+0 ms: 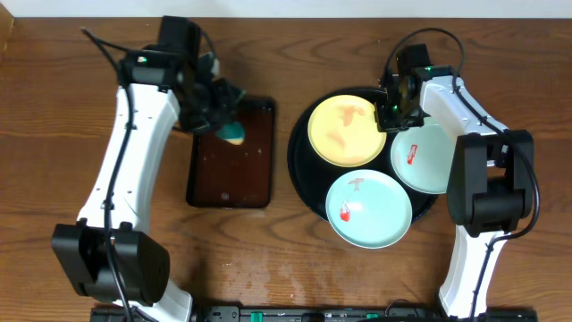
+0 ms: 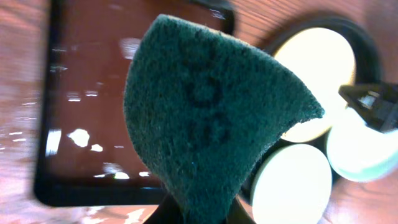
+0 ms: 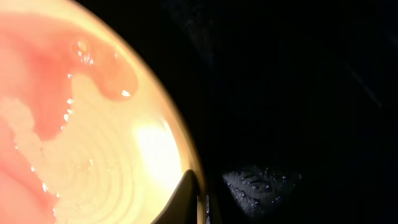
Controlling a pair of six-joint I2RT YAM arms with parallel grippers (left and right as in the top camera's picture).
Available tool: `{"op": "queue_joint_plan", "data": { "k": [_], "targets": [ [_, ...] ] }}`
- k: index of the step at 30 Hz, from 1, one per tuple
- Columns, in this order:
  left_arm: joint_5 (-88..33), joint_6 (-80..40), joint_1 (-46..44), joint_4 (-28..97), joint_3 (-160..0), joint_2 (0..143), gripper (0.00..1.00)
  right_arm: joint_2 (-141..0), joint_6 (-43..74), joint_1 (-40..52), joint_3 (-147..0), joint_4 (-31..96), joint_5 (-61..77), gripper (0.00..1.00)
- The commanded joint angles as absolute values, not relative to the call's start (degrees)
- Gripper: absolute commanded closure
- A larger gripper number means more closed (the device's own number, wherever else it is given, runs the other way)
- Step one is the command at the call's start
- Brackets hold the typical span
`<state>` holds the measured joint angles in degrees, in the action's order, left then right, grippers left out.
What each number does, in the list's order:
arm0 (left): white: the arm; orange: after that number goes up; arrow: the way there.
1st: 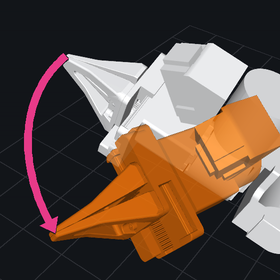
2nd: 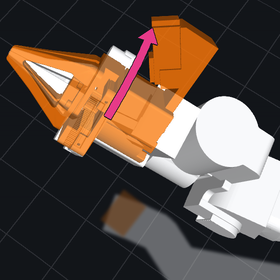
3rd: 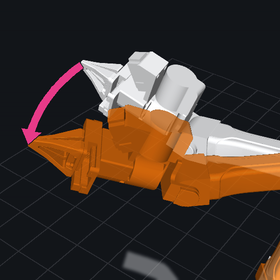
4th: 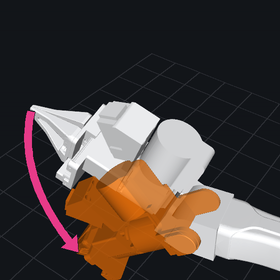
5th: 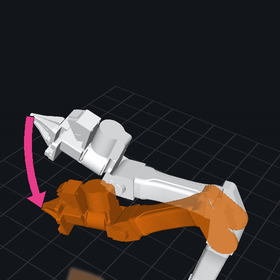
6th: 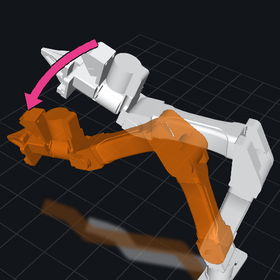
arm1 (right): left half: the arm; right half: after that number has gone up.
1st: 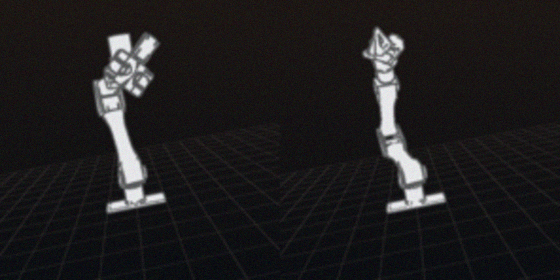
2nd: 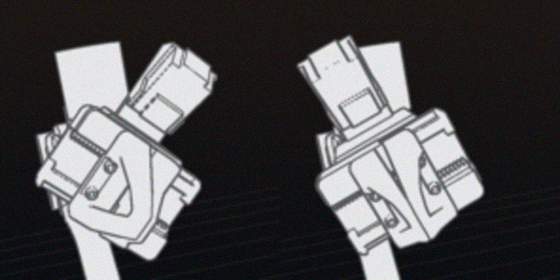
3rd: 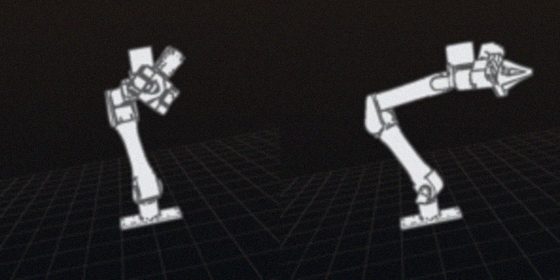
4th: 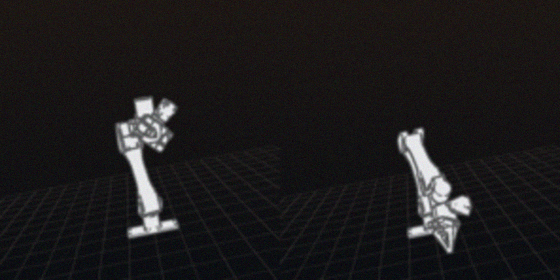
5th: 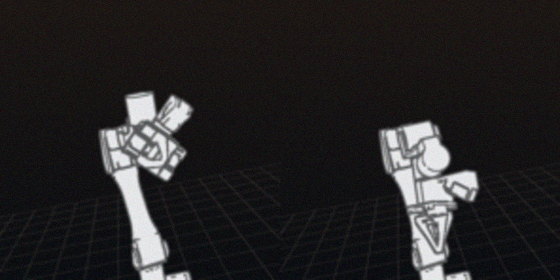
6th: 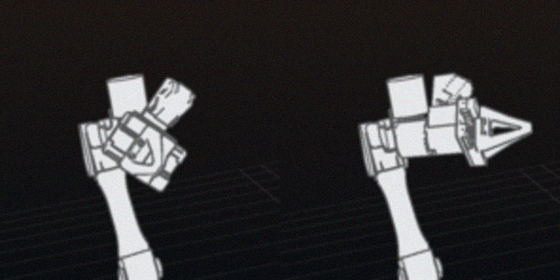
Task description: Clean dirty plates on tray and stack at the side
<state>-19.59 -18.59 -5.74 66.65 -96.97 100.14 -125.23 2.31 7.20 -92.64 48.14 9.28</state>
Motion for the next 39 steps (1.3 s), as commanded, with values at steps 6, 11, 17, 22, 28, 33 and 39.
{"op": "queue_joint_plan", "data": {
  "k": [6,11,17,22,28,33,39],
  "targets": [
    [-8.86,-15.27,-0.38,67.0,-96.49,99.96,0.91,-125.78,3.42,7.22,-91.88,48.38,8.49,0.99],
    [-8.88,-15.27,0.58,66.65,-96.49,99.96,0.91,-124.92,3.38,7.18,-91.88,48.82,9.17,0.99],
    [-8.95,-15.27,0.4,67.48,-95.98,99.96,0.91,-124.29,4.1,7.18,-91.88,48.45,9.67,0.99],
    [-8.93,-15.27,0.4,67.79,-95.39,99.98,0.91,-124.29,4.25,7.16,-91.88,49.23,9.69,0.99],
    [-8.95,-15.33,0.4,68.07,-95.33,99.98,0.92,-124.29,4.29,7.16,-91.88,49.54,9.69,0.99],
    [-8.95,-16.29,0.4,68.34,-95.35,99.96,0.92,-124.29,4.25,7.16,-91.88,51.48,9.69,0.99],
    [-9.58,-16.56,0.4,68.49,-95.35,99.98,0.92,-124.29,4.23,7.18,-91.88,51.99,9.69,0.99]
  ]
}}
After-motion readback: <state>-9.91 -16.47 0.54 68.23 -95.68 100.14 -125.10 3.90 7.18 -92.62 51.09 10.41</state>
